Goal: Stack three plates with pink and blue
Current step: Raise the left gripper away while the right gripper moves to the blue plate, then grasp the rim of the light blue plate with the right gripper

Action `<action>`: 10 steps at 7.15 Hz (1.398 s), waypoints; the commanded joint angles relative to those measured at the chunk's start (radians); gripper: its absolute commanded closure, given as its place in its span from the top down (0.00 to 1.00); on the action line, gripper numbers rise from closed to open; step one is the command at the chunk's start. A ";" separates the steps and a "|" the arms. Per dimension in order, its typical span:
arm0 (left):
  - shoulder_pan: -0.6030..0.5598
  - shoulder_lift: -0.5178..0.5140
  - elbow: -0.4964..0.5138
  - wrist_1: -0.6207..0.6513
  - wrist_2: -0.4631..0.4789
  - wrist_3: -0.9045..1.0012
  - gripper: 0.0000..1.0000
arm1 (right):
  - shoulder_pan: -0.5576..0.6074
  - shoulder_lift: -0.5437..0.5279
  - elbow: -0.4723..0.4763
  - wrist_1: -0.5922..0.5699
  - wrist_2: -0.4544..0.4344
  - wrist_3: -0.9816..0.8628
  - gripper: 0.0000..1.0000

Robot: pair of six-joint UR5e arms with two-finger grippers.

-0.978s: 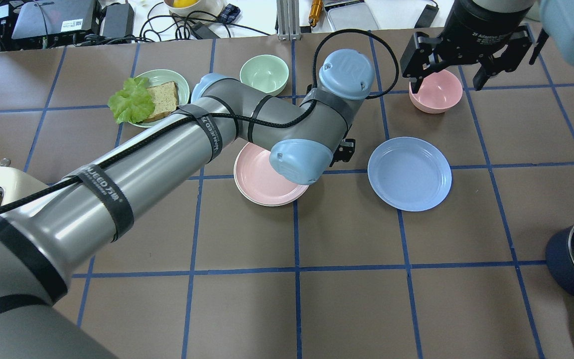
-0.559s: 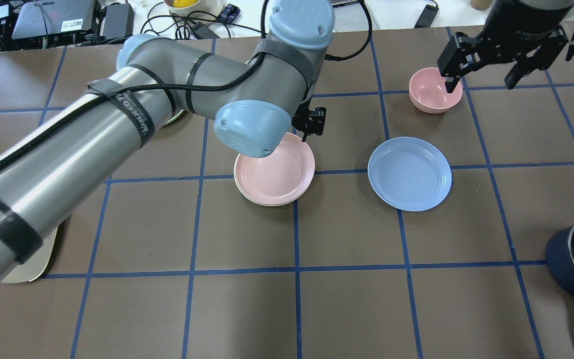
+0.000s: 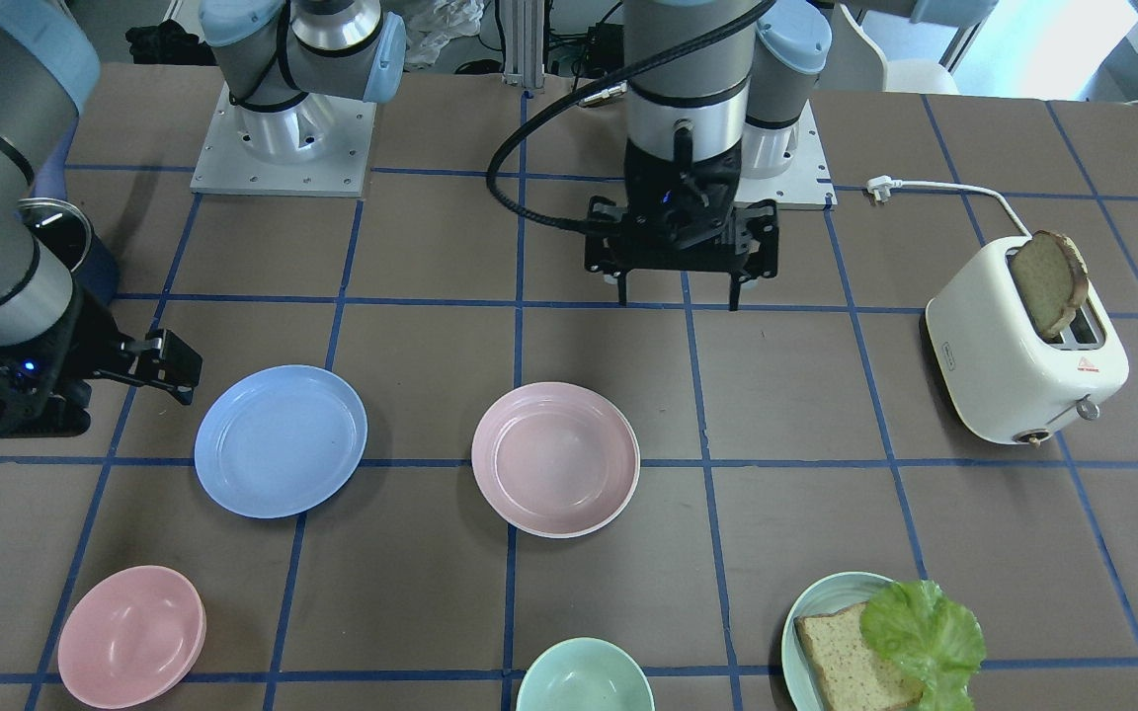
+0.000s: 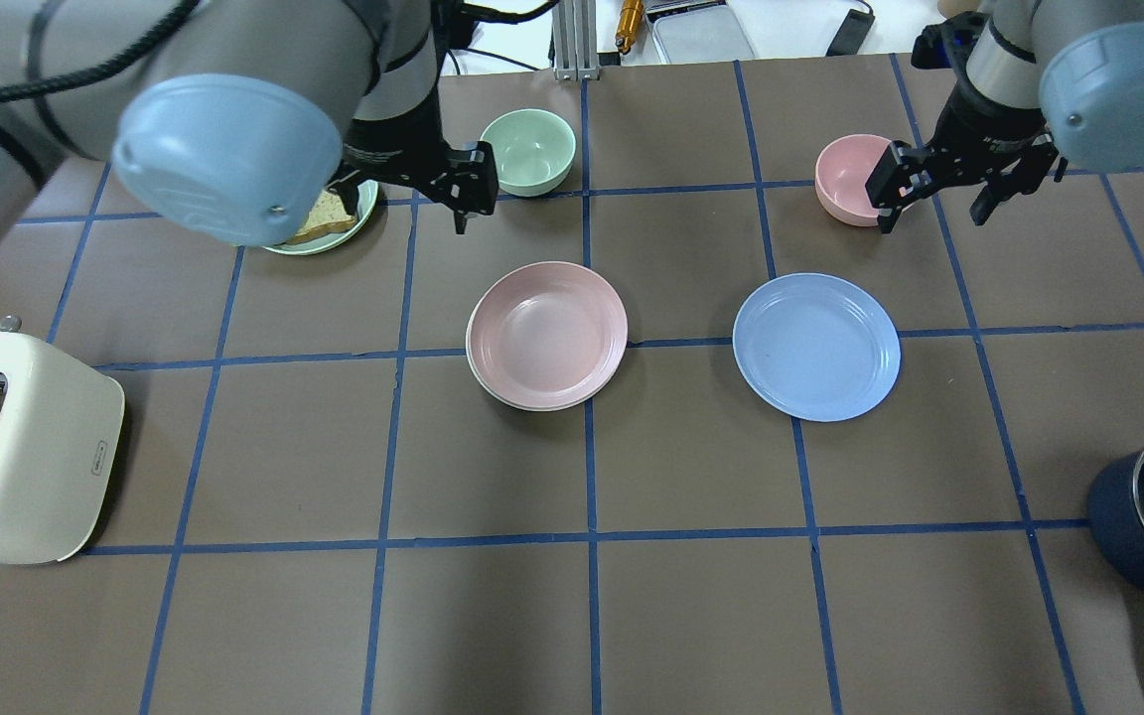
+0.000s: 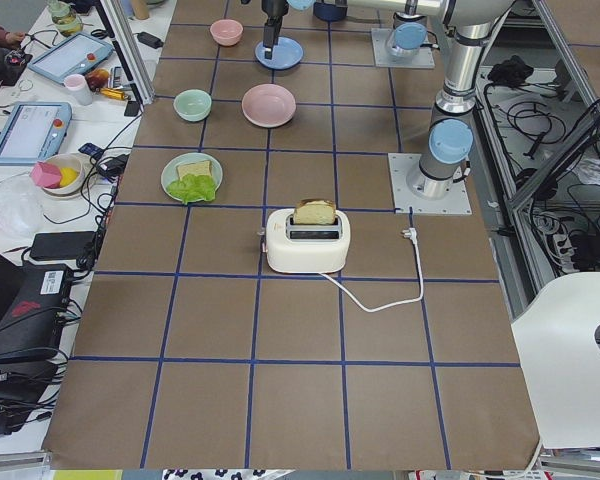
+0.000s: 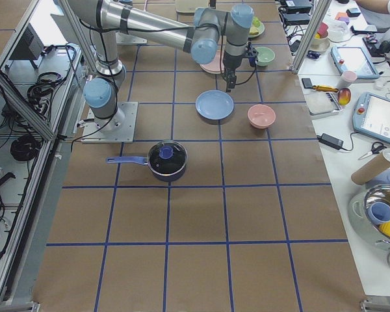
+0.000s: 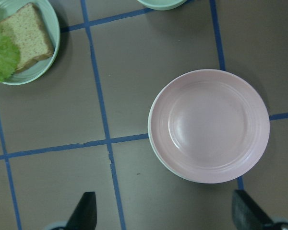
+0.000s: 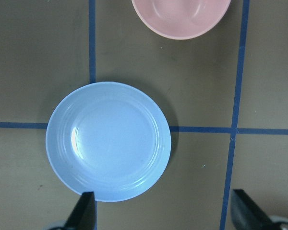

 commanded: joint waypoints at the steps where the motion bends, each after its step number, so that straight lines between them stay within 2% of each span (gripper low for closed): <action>1: 0.137 0.094 -0.002 -0.071 -0.065 0.127 1.00 | -0.019 0.115 0.092 -0.160 -0.006 -0.045 1.00; 3: 0.205 0.137 -0.011 -0.073 -0.081 0.217 1.00 | -0.054 0.159 0.166 -0.260 0.004 -0.073 0.98; 4: 0.233 0.148 -0.013 -0.079 -0.143 0.221 1.00 | -0.056 0.162 0.200 -0.299 0.004 -0.071 0.87; 5: 0.251 0.153 -0.014 -0.106 -0.154 0.222 1.00 | -0.056 0.162 0.215 -0.307 0.004 -0.071 0.52; 6: 0.261 0.153 -0.014 -0.109 -0.154 0.232 1.00 | -0.058 0.162 0.215 -0.308 0.004 -0.073 0.26; 7: 0.264 0.153 -0.014 -0.111 -0.157 0.233 1.00 | -0.058 0.162 0.217 -0.308 0.005 -0.078 0.18; 8: 0.270 0.156 -0.019 -0.141 -0.159 0.220 1.00 | -0.058 0.160 0.215 -0.308 0.008 -0.079 0.01; 9: 0.291 0.148 -0.027 -0.128 -0.160 0.216 1.00 | -0.058 0.160 0.215 -0.308 0.023 -0.079 0.00; 10: 0.308 0.148 -0.030 -0.125 -0.171 0.221 1.00 | -0.058 0.156 0.212 -0.308 0.075 -0.079 0.00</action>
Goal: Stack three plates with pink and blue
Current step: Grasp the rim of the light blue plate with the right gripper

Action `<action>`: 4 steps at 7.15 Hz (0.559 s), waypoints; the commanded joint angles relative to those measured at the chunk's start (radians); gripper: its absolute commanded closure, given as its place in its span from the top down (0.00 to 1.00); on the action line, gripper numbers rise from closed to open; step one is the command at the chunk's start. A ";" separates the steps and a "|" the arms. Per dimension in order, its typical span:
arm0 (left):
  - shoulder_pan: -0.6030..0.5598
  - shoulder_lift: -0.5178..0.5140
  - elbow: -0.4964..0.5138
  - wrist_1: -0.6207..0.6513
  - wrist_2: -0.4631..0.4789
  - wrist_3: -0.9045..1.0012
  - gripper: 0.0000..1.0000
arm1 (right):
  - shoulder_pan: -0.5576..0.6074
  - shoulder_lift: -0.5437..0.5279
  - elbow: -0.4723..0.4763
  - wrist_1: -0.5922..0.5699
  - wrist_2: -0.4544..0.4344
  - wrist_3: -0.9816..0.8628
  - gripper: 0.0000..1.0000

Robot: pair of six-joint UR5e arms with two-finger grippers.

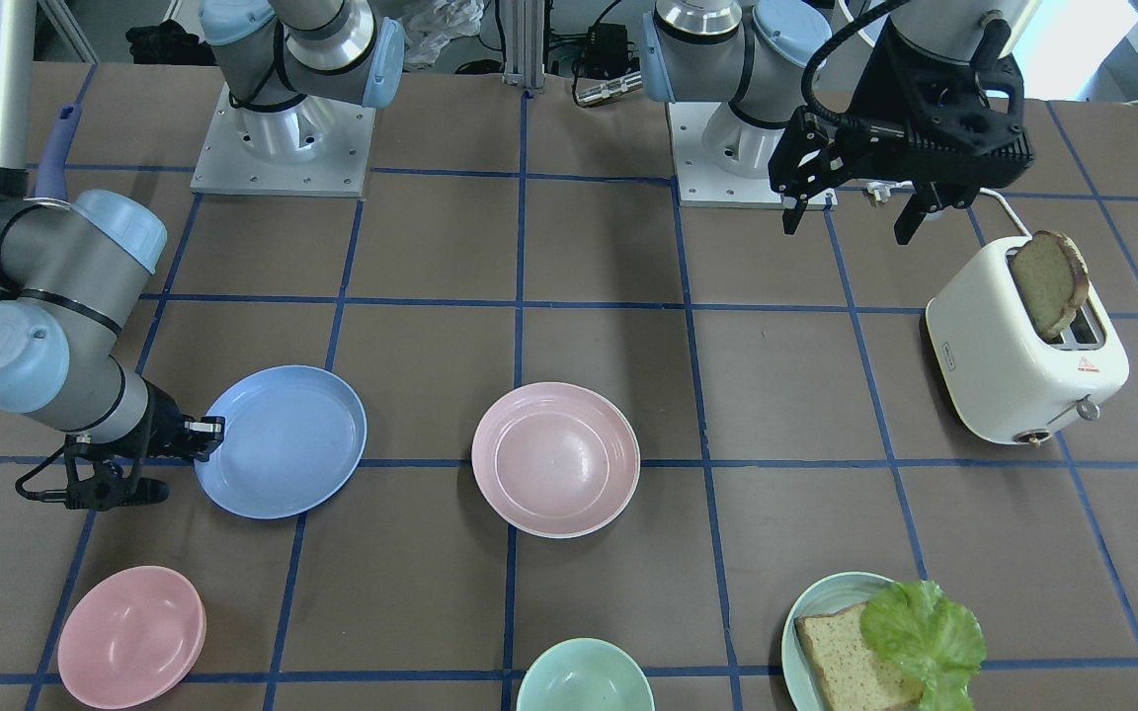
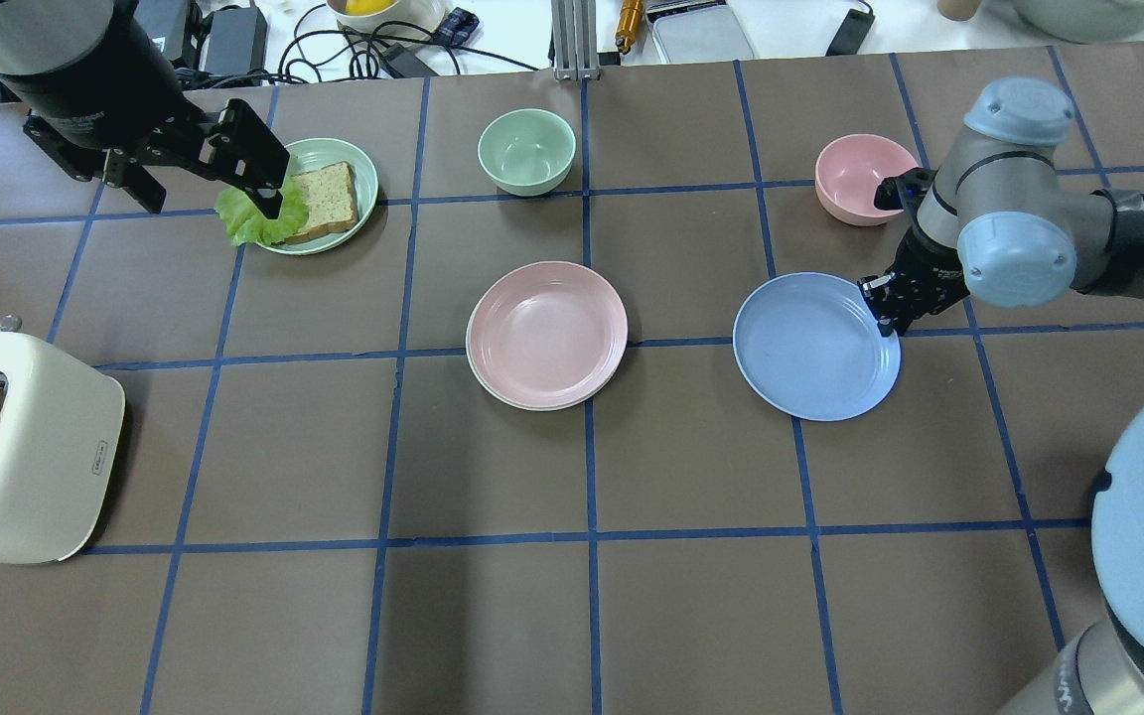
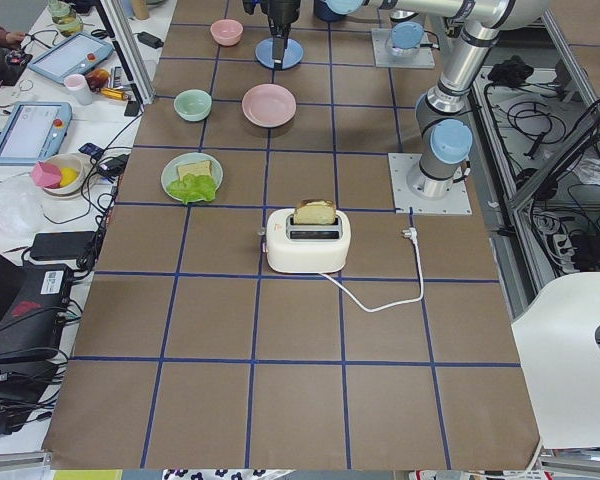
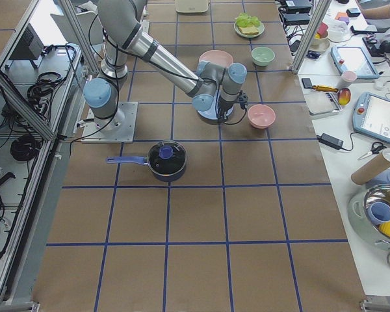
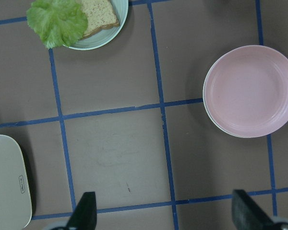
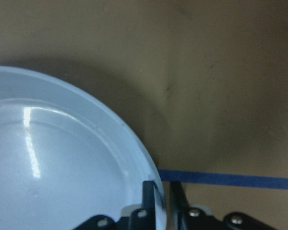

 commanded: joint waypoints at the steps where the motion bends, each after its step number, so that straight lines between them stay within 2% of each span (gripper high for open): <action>1: 0.021 0.002 -0.005 0.002 -0.009 0.003 1.00 | 0.000 -0.014 -0.021 0.003 0.078 0.007 0.00; 4: 0.018 -0.002 0.008 0.003 0.008 -0.002 1.00 | 0.021 -0.040 -0.100 0.047 0.232 0.044 0.00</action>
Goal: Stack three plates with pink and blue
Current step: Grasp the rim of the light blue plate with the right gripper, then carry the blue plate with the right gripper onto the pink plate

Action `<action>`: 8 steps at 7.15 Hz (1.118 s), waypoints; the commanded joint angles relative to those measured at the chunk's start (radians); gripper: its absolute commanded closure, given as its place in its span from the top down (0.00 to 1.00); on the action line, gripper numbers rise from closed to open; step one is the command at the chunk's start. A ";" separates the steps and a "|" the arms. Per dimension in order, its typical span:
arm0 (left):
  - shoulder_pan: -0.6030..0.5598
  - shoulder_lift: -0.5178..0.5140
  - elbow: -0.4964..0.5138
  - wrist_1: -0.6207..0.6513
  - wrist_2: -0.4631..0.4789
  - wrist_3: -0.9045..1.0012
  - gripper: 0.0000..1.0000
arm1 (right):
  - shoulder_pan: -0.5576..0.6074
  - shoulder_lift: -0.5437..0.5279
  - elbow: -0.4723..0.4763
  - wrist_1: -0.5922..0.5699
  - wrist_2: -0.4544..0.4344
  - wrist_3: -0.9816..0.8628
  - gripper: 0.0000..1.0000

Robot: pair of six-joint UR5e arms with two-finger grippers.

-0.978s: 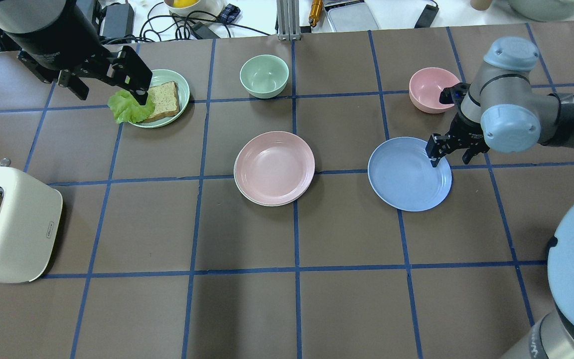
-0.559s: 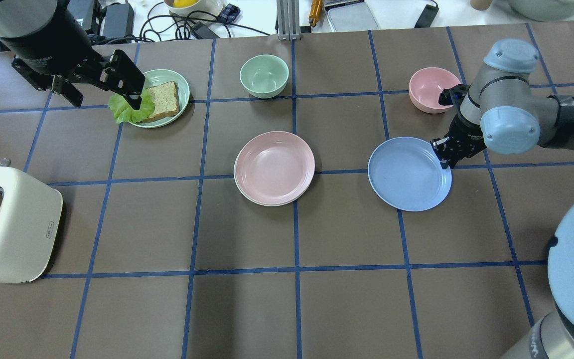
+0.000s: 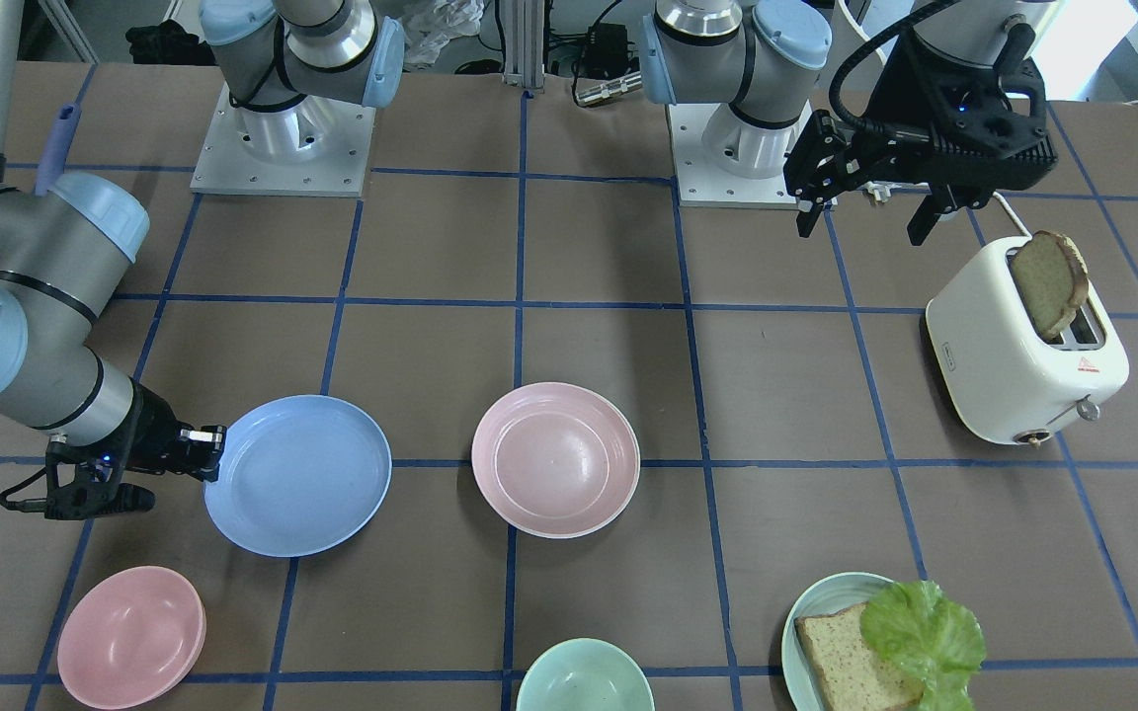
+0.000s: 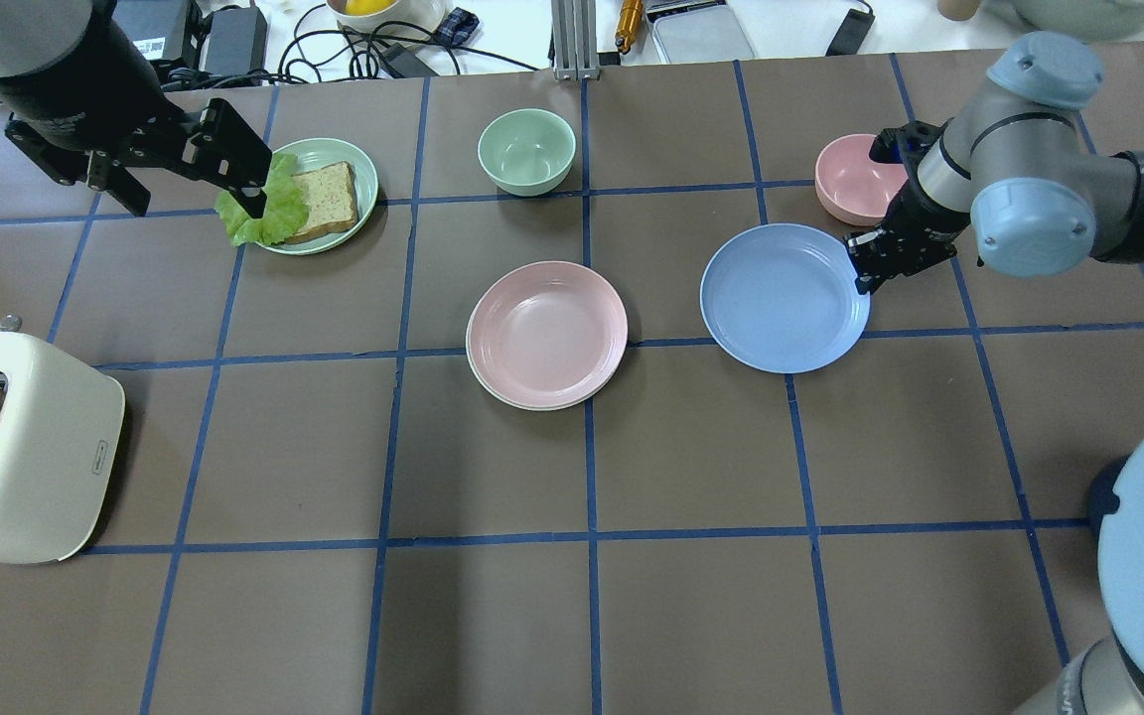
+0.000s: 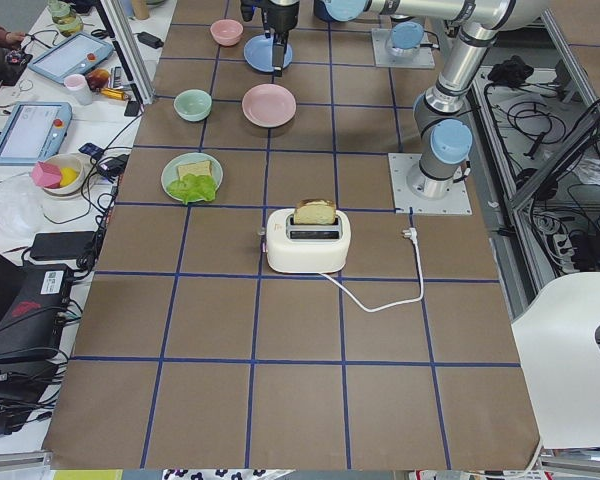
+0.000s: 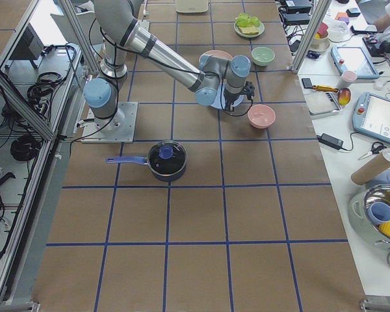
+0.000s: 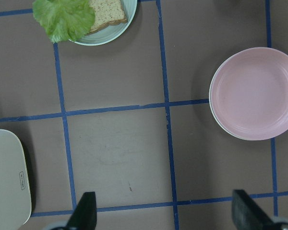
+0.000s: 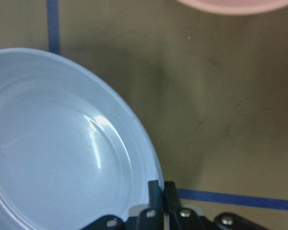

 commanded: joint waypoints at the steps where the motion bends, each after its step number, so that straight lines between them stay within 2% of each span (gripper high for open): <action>1: 0.001 -0.002 0.012 0.001 0.005 0.001 1.00 | 0.037 -0.017 -0.031 0.017 0.101 0.073 0.00; 4: 0.001 -0.015 0.018 0.001 0.006 0.001 1.00 | 0.253 -0.037 -0.026 0.028 0.086 0.350 0.00; 6: 0.001 -0.022 0.029 0.001 0.005 0.004 1.00 | 0.420 -0.014 -0.032 0.016 0.006 0.501 0.00; 8: 0.001 -0.026 0.028 0.001 0.003 0.009 1.00 | 0.461 0.019 -0.042 0.005 -0.007 0.543 0.00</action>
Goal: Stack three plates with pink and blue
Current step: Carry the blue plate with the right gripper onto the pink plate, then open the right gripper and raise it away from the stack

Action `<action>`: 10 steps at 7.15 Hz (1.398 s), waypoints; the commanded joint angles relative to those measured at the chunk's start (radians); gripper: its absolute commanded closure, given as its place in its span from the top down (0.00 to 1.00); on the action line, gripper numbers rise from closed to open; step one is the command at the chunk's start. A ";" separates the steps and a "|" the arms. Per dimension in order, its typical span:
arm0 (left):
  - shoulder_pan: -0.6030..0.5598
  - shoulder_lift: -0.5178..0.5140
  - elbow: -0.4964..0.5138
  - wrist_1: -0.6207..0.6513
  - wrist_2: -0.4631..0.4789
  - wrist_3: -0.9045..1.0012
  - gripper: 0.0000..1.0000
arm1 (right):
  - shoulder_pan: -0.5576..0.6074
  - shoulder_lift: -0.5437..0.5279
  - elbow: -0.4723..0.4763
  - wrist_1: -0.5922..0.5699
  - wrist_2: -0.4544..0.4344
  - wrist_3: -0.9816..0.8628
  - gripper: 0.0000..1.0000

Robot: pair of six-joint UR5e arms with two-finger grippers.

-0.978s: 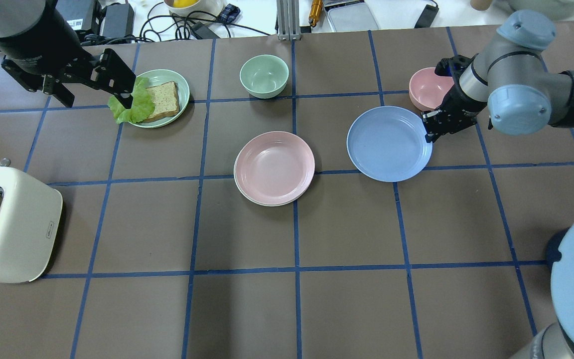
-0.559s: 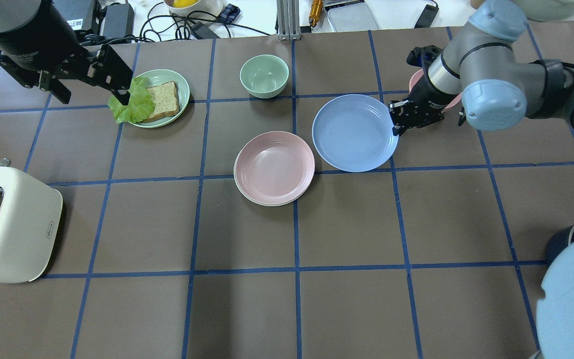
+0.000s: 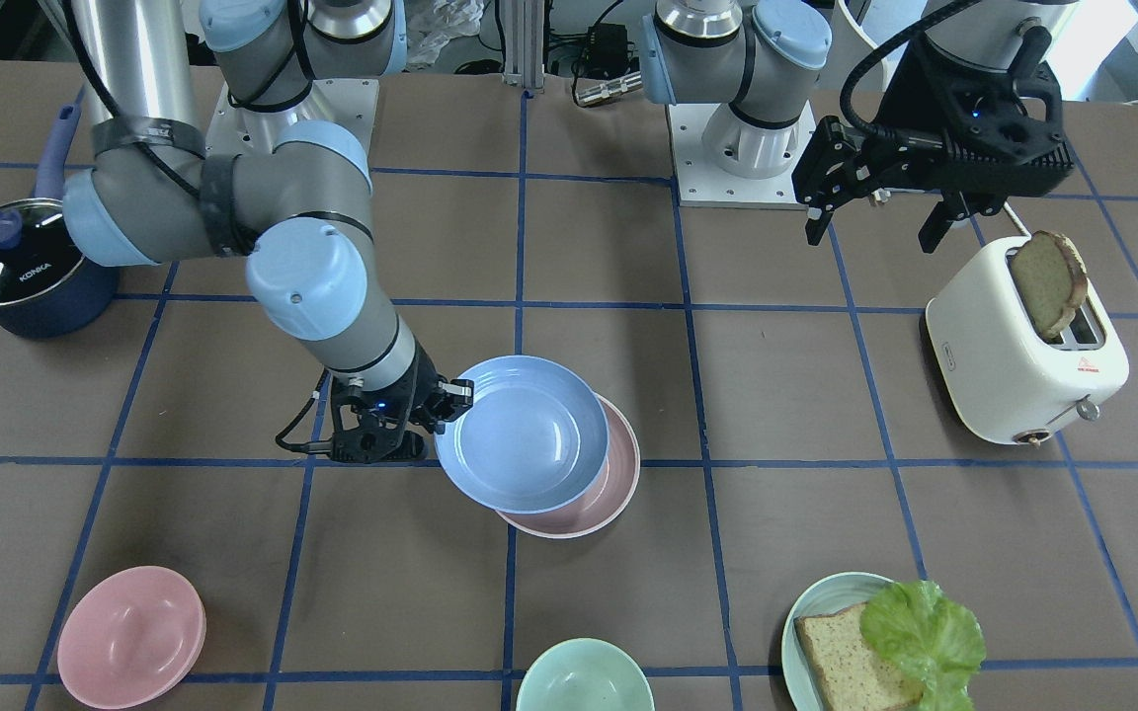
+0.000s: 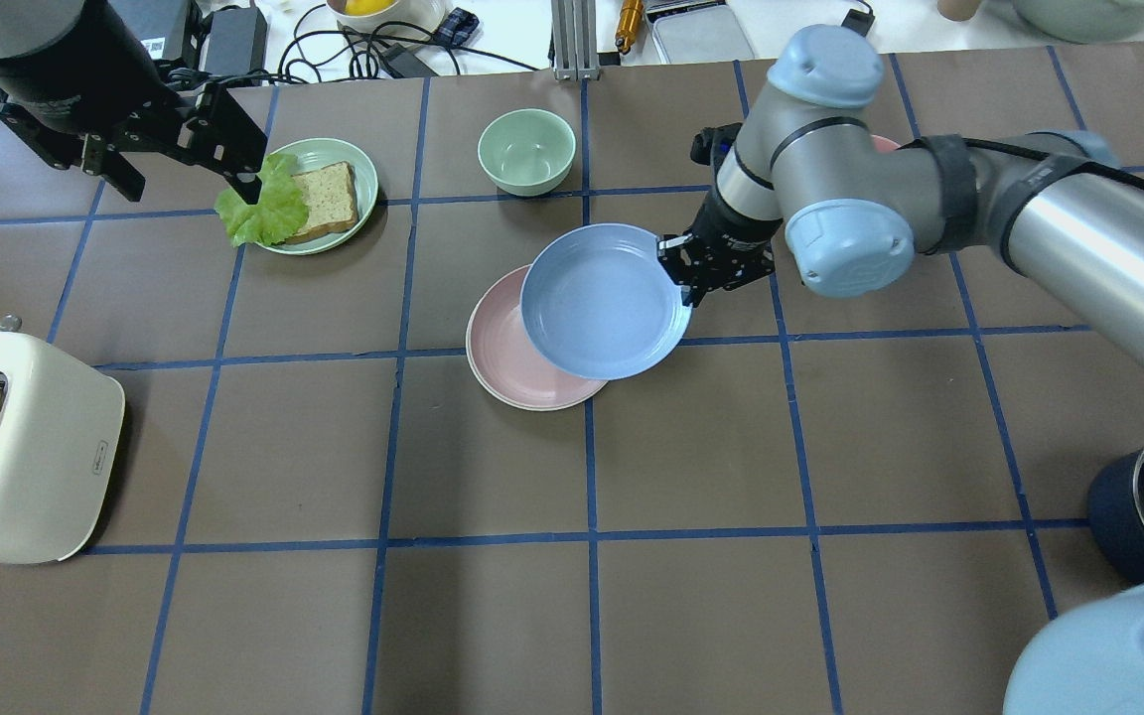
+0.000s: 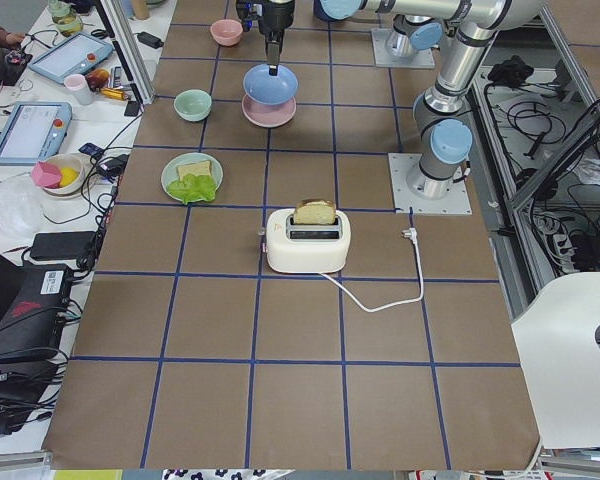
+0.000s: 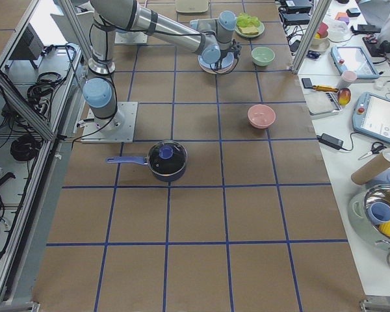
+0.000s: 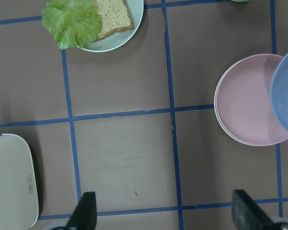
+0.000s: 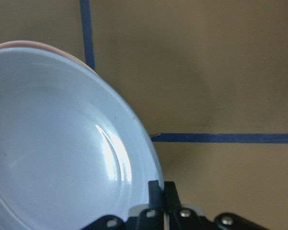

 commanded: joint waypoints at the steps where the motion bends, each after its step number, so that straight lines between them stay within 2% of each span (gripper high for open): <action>1: 0.000 -0.006 -0.002 0.006 0.000 0.007 1.00 | 0.030 0.036 -0.004 -0.007 -0.006 0.028 0.00; 2: 0.000 0.003 -0.005 0.006 0.000 0.005 1.00 | 0.030 0.047 -0.010 -0.008 -0.004 0.031 0.00; 3: 0.001 0.003 -0.002 0.009 0.002 0.008 1.00 | 0.030 0.050 -0.030 -0.008 -0.013 0.031 0.23; 4: 0.003 -0.006 -0.006 0.029 0.002 0.008 1.00 | 0.030 0.056 -0.042 -0.005 -0.016 0.031 0.99; 6: 0.003 0.003 -0.010 0.028 0.002 0.010 1.00 | 0.005 0.031 -0.110 0.055 -0.084 0.012 1.00; 8: 0.003 0.001 -0.011 0.028 0.002 0.008 1.00 | -0.073 -0.063 -0.255 0.321 -0.085 -0.044 1.00; 9: 0.002 0.004 -0.008 0.028 0.002 0.008 1.00 | -0.114 -0.107 -0.303 0.416 -0.096 -0.119 1.00; 10: 0.002 0.007 -0.005 0.026 0.002 0.010 1.00 | -0.148 -0.175 -0.302 0.447 -0.131 -0.167 1.00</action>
